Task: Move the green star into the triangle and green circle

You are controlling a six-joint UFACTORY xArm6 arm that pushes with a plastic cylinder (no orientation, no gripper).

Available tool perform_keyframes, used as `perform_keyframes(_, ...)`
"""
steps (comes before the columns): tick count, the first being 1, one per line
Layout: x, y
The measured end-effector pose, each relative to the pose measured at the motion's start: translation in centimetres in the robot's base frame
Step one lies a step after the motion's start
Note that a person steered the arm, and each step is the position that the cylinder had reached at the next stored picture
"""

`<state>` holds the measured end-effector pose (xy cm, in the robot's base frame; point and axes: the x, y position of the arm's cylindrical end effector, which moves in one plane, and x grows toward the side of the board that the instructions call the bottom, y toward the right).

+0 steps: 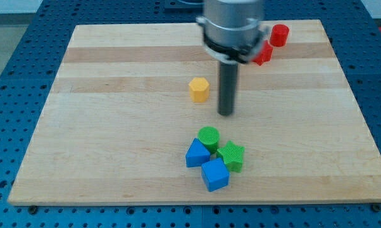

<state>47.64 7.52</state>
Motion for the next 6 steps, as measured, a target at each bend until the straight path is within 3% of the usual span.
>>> perform_keyframes(1,5.2,8.0)
perform_keyframes(2,10.2,6.2)
perform_keyframes(4,10.8,-3.6)
perform_keyframes(6,6.5,-8.8)
